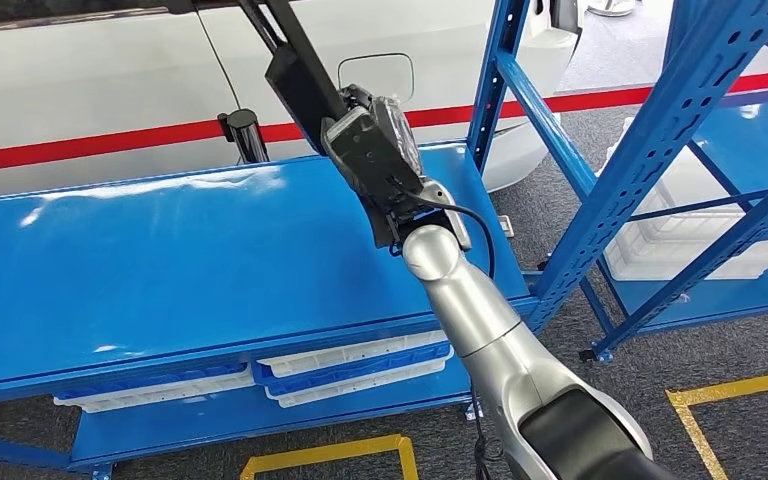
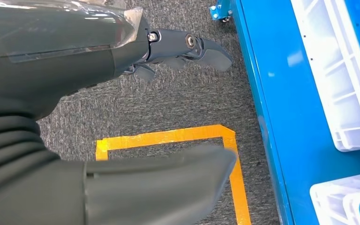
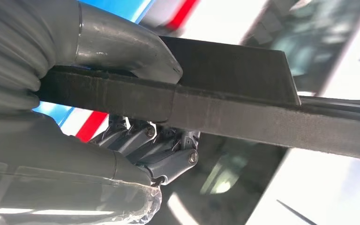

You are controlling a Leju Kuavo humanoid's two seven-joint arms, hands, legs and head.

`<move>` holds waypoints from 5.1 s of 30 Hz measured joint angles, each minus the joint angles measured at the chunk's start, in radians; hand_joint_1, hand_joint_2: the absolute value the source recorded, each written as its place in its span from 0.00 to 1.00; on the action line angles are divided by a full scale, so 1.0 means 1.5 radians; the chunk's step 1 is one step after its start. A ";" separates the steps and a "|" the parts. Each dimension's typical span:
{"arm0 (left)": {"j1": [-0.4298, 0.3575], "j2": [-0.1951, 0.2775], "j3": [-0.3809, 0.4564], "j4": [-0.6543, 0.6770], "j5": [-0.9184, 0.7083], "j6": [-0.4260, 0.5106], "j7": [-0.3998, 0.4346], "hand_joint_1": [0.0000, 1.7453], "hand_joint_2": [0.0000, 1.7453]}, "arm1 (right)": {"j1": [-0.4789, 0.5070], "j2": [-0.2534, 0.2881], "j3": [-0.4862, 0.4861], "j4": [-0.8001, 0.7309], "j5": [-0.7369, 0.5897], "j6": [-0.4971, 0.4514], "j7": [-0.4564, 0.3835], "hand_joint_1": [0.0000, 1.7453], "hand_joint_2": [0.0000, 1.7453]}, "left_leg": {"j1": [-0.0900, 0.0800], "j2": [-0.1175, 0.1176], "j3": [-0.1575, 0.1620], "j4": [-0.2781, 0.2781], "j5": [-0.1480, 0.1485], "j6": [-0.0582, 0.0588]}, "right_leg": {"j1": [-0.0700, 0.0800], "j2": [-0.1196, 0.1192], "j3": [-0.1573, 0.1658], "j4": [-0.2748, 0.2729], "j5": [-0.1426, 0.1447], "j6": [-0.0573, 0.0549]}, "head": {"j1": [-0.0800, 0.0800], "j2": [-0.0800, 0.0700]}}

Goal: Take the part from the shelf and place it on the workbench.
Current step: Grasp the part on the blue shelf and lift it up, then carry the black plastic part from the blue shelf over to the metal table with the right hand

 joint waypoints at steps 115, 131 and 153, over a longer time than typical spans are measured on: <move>0.012 0.009 0.054 0.001 0.014 -0.048 -0.012 0.00 1.00 | 0.274 -0.112 0.013 -0.387 -0.198 0.157 -0.102 1.00 1.00 | 0.004 0.007 0.011 -0.016 0.014 0.026 | -0.003 -0.002 -0.045 0.102 -0.053 0.006 | 0.001 0.000; 0.013 0.013 0.054 0.002 0.013 -0.057 -0.018 0.00 1.00 | 0.283 -0.124 0.013 -0.389 -0.203 0.159 -0.102 1.00 1.00 | 0.015 0.000 -0.068 0.156 -0.098 -0.017 | -0.015 -0.001 -0.022 0.021 0.002 0.000 | -0.001 0.000; 0.010 0.010 0.068 0.004 0.031 -0.050 -0.022 0.00 1.00 | 0.230 -0.127 0.031 -0.345 -0.234 0.148 -0.119 1.00 1.00 | 0.000 0.009 -0.068 0.012 0.056 0.017 | -0.007 -0.004 0.045 0.047 -0.057 0.031 | 0.001 0.000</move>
